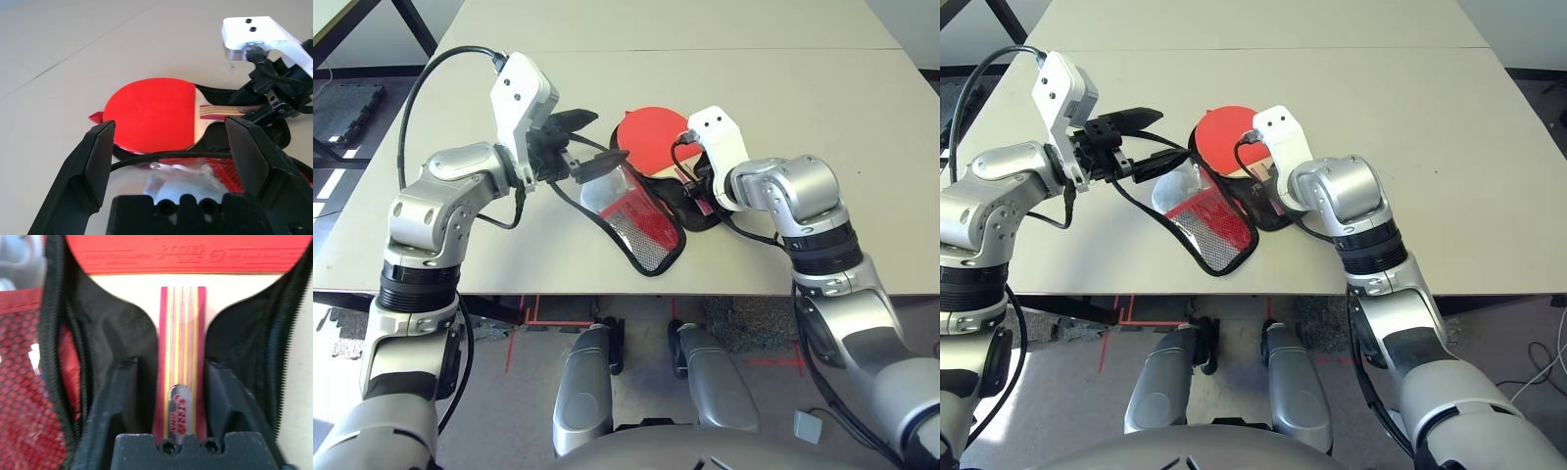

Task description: Store the ping-pong paddle in its case and zip it.

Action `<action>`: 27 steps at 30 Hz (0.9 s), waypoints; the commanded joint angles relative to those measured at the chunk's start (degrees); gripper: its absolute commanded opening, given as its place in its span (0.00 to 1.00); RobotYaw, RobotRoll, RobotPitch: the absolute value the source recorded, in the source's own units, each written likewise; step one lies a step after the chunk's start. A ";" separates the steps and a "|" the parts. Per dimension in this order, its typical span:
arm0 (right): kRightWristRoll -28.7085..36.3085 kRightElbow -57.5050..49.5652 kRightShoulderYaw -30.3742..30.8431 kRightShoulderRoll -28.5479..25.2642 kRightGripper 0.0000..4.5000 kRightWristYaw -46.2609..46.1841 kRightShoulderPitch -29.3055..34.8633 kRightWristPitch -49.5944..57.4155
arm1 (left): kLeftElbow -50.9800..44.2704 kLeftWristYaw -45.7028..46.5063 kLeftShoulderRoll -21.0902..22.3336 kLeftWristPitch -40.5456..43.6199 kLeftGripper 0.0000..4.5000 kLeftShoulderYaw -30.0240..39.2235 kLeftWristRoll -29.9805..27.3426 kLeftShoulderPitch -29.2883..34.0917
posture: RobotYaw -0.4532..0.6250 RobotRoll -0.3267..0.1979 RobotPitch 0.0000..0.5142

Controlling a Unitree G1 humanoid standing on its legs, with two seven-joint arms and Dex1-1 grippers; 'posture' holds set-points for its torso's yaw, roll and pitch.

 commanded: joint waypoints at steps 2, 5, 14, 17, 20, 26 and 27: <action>2.58 -0.21 -0.29 -2.90 0.95 3.35 -0.37 2.75 | -0.63 0.00 5.65 0.75 1.00 4.99 0.39 0.38 | 0.56 0.62 0.42; 4.04 -0.46 -0.62 -5.25 0.99 5.55 -1.11 3.38 | 0.46 -0.22 9.74 0.67 1.00 7.08 1.20 1.15 | 0.56 0.62 0.42; 9.20 0.37 -2.22 -15.11 0.99 15.36 -2.61 -0.82 | 3.60 0.87 16.51 2.70 1.00 10.93 3.25 8.51 | 0.56 0.62 0.42; 10.36 2.70 -4.93 -17.34 0.99 18.01 -3.21 -3.38 | 3.94 1.32 16.69 3.19 1.00 10.20 4.18 11.87 | 0.55 0.62 0.42; 10.44 6.05 -7.79 -18.34 0.99 18.83 -3.78 -6.37 | 3.44 1.96 16.39 3.83 1.00 9.24 4.98 14.30 | 0.55 0.62 0.42; 9.29 8.56 -8.34 -19.48 0.99 19.27 -2.81 -10.98 | 1.24 1.58 16.13 5.91 1.00 7.18 5.12 16.42 | 0.54 0.62 0.44; 9.03 9.01 -8.53 -19.29 0.99 18.91 -2.67 -11.70 | 0.11 1.20 15.70 6.23 1.00 6.35 4.74 16.54 | 0.54 0.62 0.44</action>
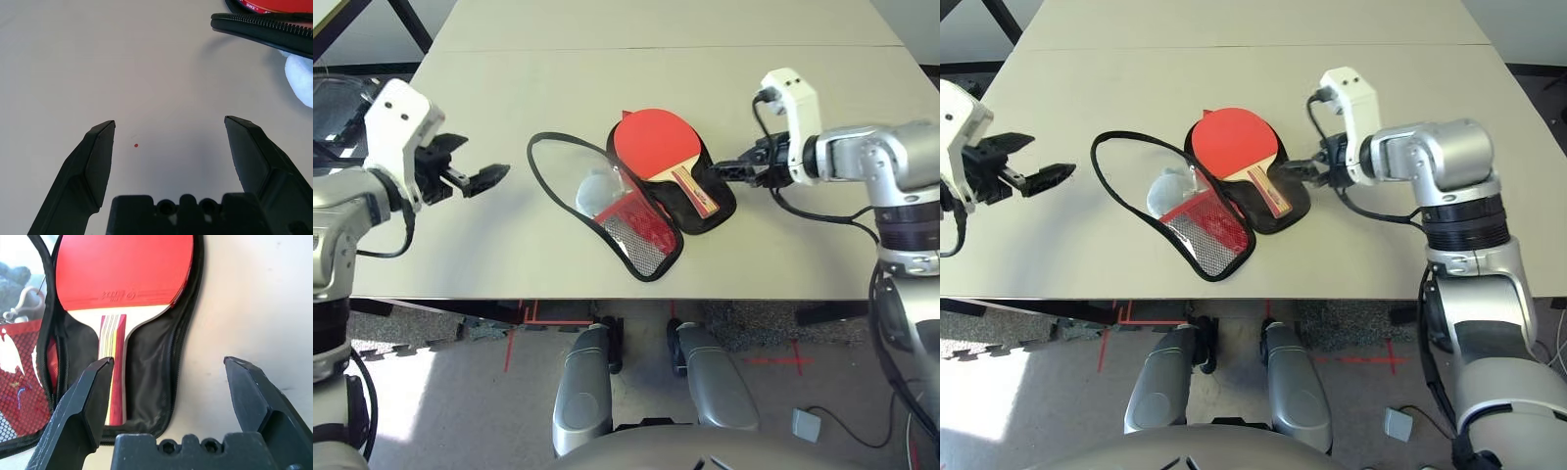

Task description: Store the ping-pong paddle in its case and zip it.

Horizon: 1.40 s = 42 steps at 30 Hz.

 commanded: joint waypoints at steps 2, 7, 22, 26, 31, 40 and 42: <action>-1.59 2.64 -0.56 0.14 0.99 -0.87 0.79 -3.77 | -5.02 -1.02 -1.90 2.92 1.00 -4.45 -1.30 0.60 | 0.54 0.62 0.45; -3.92 8.32 -1.50 0.64 0.99 -2.88 0.41 -8.19 | -11.57 -0.47 -7.70 7.22 1.00 -10.90 -3.63 -3.02 | 0.54 0.62 0.48; -6.78 17.17 -4.35 -3.86 0.99 -2.79 -0.97 -13.65 | 10.91 16.74 -44.92 -2.02 1.00 -27.99 9.25 -26.62 | 0.47 0.62 0.51; -5.32 16.53 -5.15 -5.72 0.99 -0.10 -0.64 -11.53 | 10.74 14.10 -42.31 -3.06 1.00 -26.94 9.87 -25.75 | 0.46 0.62 0.51; -1.83 13.72 -6.19 -5.49 0.99 3.44 1.18 -6.16 | 8.43 11.53 -35.74 -2.28 1.00 -25.13 10.18 -23.71 | 0.46 0.62 0.52; 2.40 10.40 -4.93 -3.17 0.99 7.91 4.52 -2.94 | 2.44 10.67 -31.19 1.13 1.00 -22.05 9.22 -20.57 | 0.49 0.62 0.54; 2.97 10.16 -4.59 -2.49 0.99 8.22 4.52 -1.32 | 1.62 10.75 -30.79 1.80 1.00 -21.47 9.05 -20.31 | 0.49 0.62 0.55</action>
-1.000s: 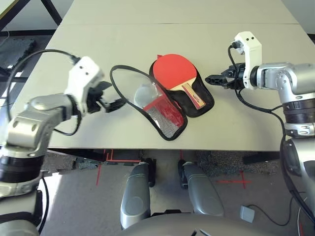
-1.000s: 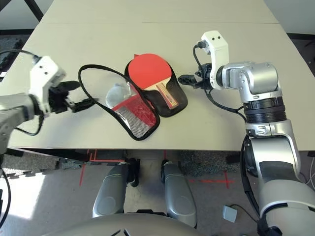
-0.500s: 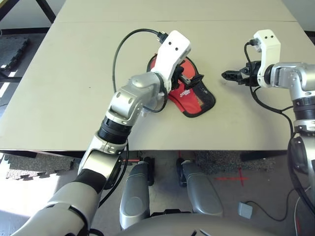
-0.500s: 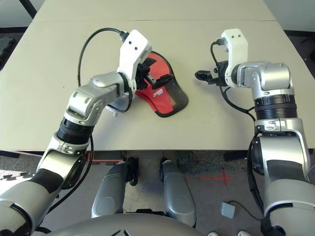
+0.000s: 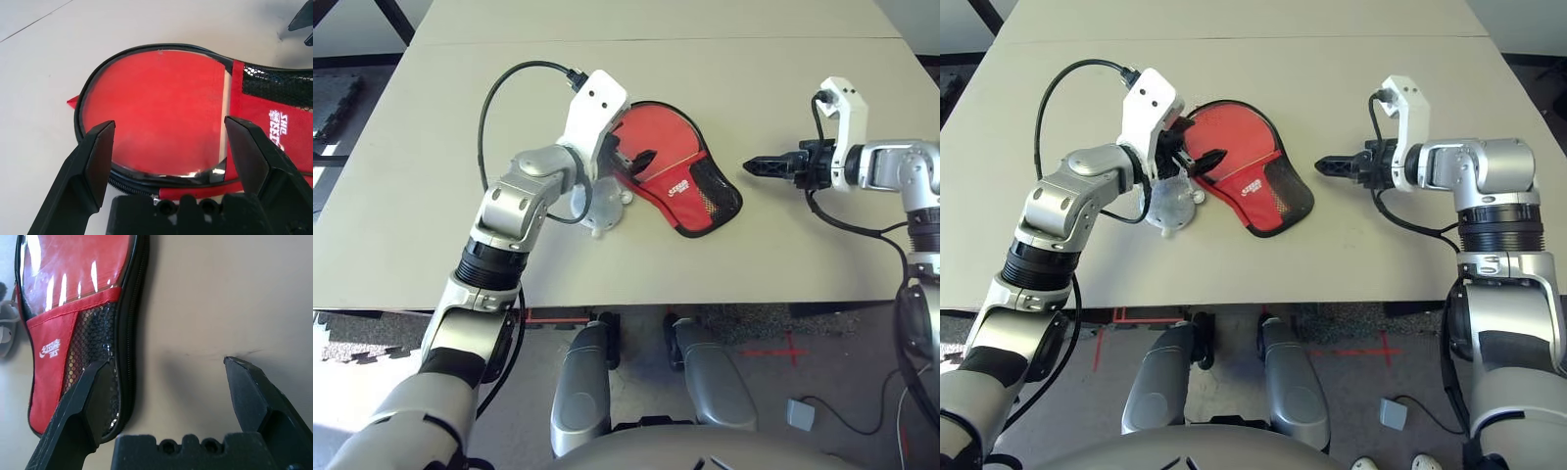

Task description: Store the ping-pong paddle in its case and zip it.

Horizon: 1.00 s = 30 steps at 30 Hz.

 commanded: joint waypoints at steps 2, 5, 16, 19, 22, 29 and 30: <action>1.80 -1.25 1.53 1.47 0.99 0.84 1.01 4.15 | -2.97 -0.42 0.91 2.21 1.00 1.27 -0.52 1.35 | 0.49 0.62 0.55; 2.39 -1.49 2.19 2.94 0.99 0.79 1.37 5.56 | -3.85 -0.48 1.50 2.90 1.00 2.12 -0.78 1.45 | 0.50 0.62 0.55; 4.62 -3.74 2.58 6.90 0.99 0.40 2.77 11.83 | -4.68 -0.37 2.87 3.98 1.00 4.19 -1.02 1.58 | 0.51 0.62 0.55; 5.00 -4.49 2.99 7.52 0.99 0.14 3.13 12.74 | -4.63 -0.34 2.74 4.02 1.00 4.30 -0.94 1.60 | 0.51 0.62 0.55; 5.56 -5.22 3.21 8.30 0.99 -0.05 3.38 13.96 | -4.55 -0.20 2.49 4.13 1.00 4.29 -0.96 1.35 | 0.51 0.62 0.55; 5.28 -5.38 3.49 9.79 0.67 -1.57 4.28 15.58 | -4.28 0.08 2.31 3.99 1.00 4.45 -0.87 0.95 | 0.51 0.62 0.54; 5.25 -5.31 3.53 9.70 0.59 -1.77 4.35 15.87 | -4.29 0.13 2.35 3.98 1.00 4.50 -0.86 0.96 | 0.51 0.62 0.54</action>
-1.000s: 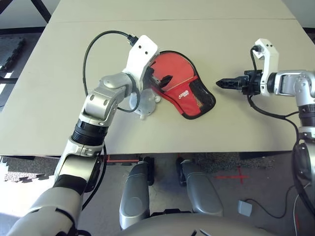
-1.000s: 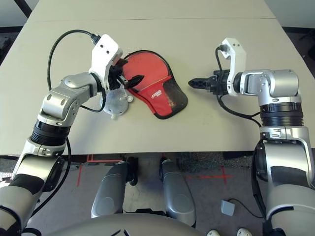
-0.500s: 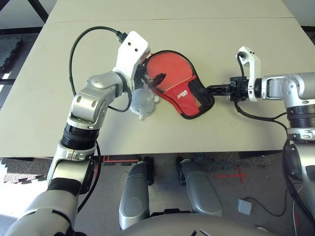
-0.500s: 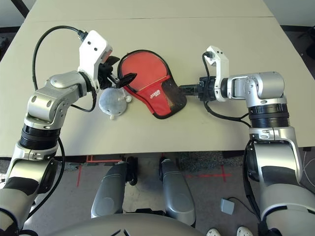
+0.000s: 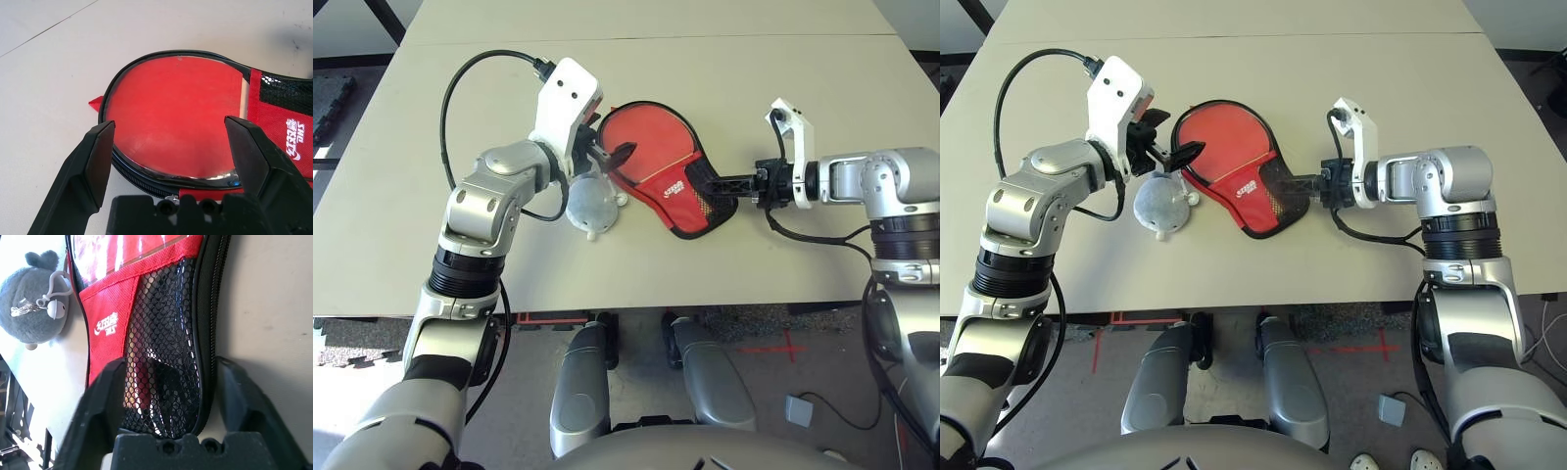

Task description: Store the ping-pong paddle in its case and zip it.

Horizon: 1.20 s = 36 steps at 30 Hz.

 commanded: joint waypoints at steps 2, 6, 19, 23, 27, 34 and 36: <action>1.10 1.16 2.79 1.08 0.43 -0.72 2.89 4.55 | -0.53 0.27 0.12 0.57 1.00 0.50 -0.06 0.33 | 0.51 0.62 0.54; 1.36 0.41 3.05 -0.71 0.10 -0.72 3.66 5.75 | -0.46 0.53 0.33 0.48 1.00 0.90 0.08 0.53 | 0.51 0.62 0.55; 5.68 -6.44 2.98 -10.98 0.01 1.04 9.74 8.40 | 1.47 0.74 0.52 -1.54 1.00 1.53 0.46 0.97 | 0.48 0.62 0.58; 7.00 -8.27 2.37 -16.27 0.01 2.71 12.62 8.10 | 2.38 0.46 0.68 -2.40 1.00 1.57 0.50 1.09 | 0.47 0.62 0.59; 8.53 -10.13 1.20 -19.93 0.01 3.71 15.34 8.14 | 2.88 0.22 0.67 -2.90 1.00 1.57 0.51 1.18 | 0.46 0.62 0.60; 11.68 -14.06 -1.67 -24.81 0.01 4.80 20.37 9.33 | 3.55 0.04 0.34 -3.57 1.00 1.32 0.67 1.42 | 0.44 0.62 0.61; 12.17 -14.80 -2.31 -25.32 0.01 4.68 21.34 9.37 | 3.75 -0.01 0.20 -3.84 1.00 1.15 0.75 1.58 | 0.44 0.62 0.62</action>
